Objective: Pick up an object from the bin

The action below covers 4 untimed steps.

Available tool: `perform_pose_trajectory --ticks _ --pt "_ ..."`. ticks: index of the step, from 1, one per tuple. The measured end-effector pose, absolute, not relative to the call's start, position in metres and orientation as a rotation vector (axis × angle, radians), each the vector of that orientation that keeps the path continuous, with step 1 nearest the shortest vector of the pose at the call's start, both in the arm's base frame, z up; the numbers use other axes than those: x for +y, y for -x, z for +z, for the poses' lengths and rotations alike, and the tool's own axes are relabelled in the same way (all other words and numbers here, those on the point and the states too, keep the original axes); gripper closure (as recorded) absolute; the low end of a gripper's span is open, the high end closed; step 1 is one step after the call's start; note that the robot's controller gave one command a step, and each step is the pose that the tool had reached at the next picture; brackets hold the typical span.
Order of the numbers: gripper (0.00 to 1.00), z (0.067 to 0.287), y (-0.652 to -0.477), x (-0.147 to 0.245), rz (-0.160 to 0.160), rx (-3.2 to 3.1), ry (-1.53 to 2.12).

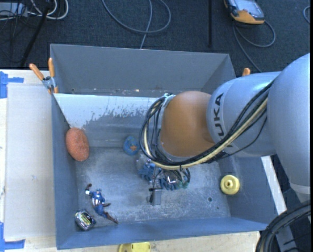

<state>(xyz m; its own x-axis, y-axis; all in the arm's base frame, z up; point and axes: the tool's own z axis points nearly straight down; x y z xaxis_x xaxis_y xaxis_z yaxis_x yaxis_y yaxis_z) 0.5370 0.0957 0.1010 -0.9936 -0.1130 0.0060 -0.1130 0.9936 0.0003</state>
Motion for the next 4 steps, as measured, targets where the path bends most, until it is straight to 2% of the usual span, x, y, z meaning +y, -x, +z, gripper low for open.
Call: perform_pose_trajectory --ticks 1,2,3,4 --pt "0.0 0.135 -0.543 0.071 -0.001 -3.113 -0.417" --pt "1.0 0.126 -0.539 0.059 -0.001 -3.135 -0.153" --pt "0.0 0.126 -0.538 0.059 -0.001 -3.135 -0.15" --pt "0.0 0.126 -0.538 0.059 -0.001 -3.135 -0.148"
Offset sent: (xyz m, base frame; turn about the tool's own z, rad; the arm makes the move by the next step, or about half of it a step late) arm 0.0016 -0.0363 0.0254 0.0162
